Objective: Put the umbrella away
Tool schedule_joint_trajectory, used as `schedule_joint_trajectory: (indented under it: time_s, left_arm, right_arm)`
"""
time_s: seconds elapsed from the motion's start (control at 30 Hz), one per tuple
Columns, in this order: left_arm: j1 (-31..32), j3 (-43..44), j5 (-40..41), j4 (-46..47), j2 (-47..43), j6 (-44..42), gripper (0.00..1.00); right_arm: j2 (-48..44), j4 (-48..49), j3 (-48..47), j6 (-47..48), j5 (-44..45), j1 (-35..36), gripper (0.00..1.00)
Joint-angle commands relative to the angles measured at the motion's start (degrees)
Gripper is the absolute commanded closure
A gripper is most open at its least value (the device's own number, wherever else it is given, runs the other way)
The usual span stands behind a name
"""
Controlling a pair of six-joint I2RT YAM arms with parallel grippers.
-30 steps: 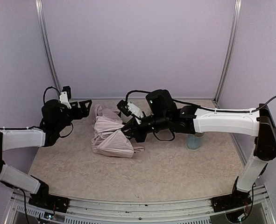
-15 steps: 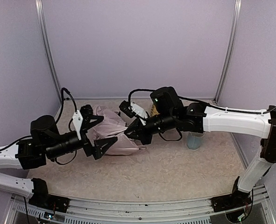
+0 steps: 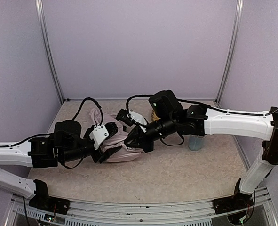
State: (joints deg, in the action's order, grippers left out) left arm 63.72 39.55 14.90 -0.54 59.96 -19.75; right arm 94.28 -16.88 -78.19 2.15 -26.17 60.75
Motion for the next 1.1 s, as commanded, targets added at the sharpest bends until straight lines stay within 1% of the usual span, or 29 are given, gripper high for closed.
schedule_joint_trajectory:
  time_s: [0.0, 0.07, 0.13, 0.17, 0.23, 0.3, 0.33, 0.43, 0.47, 0.5, 0.57, 0.63, 0.67, 0.73, 0.8, 0.87, 0.97, 1.07]
  left_arm:
    - [0.2, 0.0, -3.4, 0.7, 0.4, 0.5, 0.35]
    - [0.1, 0.2, -4.4, 0.6, 1.2, 1.5, 0.45]
    - [0.2, 0.1, -4.3, 0.5, 1.6, 2.2, 0.61]
    - [0.1, 0.0, -4.3, 0.5, 1.6, 2.4, 0.72]
    - [0.0, -0.2, -4.9, 0.5, 1.0, 2.7, 0.84]
    - [-0.2, -0.5, -6.2, 0.7, 0.4, 2.8, 0.95]
    - [-0.3, -0.6, -6.8, 0.8, -0.1, 2.8, 1.0]
    - [-0.8, -0.7, -7.8, 1.0, -0.7, 3.1, 1.0]
    - [-0.9, -0.7, -8.0, 1.0, -0.8, 3.3, 1.0]
    - [-1.0, -0.6, -8.5, 0.8, -1.1, 3.6, 1.0]
    - [-1.3, -0.6, -9.9, 0.9, -2.0, 4.1, 1.0]
    - [-1.8, -1.4, -12.3, 2.0, -3.0, 4.4, 1.0]
    - [-2.3, -1.7, -13.1, 2.8, -3.4, 4.7, 1.0]
    - [-3.8, -1.9, -14.6, 3.5, -3.7, 5.7, 1.0]
    - [-5.0, -1.9, -15.9, 3.8, -3.7, 6.9, 1.0]
    - [-5.7, -2.0, -16.6, 3.9, -3.8, 7.6, 1.0]
    - [-6.8, -2.9, -17.8, 5.6, -4.1, 8.5, 1.0]
    - [-10.6, -4.2, -19.5, 9.6, -4.1, 11.0, 1.0]
  right_arm:
    - [-1.3, 2.7, -2.7, 0.6, -3.1, 0.4, 1.0]
    - [-1.3, 2.9, -2.8, 0.4, -3.7, 0.4, 1.0]
    - [-1.6, 3.0, -2.6, 0.0, -3.7, 0.4, 1.0]
    - [-1.8, 3.1, -2.4, -0.2, -3.4, 0.4, 1.0]
    - [-2.3, 2.7, -2.0, -0.5, -2.3, 0.4, 0.98]
    - [-3.2, 2.5, -1.4, -0.9, -1.6, -0.1, 0.82]
    - [-3.9, 2.5, -0.9, -1.3, -1.3, -0.6, 0.72]
    - [-7.1, 3.6, 2.1, -1.8, -0.8, -2.8, 0.49]
    - [-8.5, 5.1, 3.9, -2.2, -1.3, -4.2, 0.4]
    - [-9.7, 6.9, 5.9, -2.7, -2.2, -5.9, 0.35]
    - [-10.4, 11.5, 8.7, -4.7, -2.9, -10.1, 0.3]
    - [-7.0, 15.5, 8.7, -5.9, -0.4, -12.9, 0.29]
    - [-3.6, 16.1, 7.2, -6.0, 0.7, -13.7, 0.3]
    - [5.4, 13.9, 0.9, -4.7, 1.3, -14.2, 0.32]
    - [15.2, 8.6, -10.4, -2.8, -1.4, -14.2, 0.37]
    - [23.9, 4.4, -18.6, -2.0, -4.3, -14.0, 0.41]
    - [33.1, 3.7, -24.5, -2.5, -8.2, -13.9, 0.43]
    - [38.6, 3.1, -25.7, -2.4, -11.6, -13.3, 0.48]
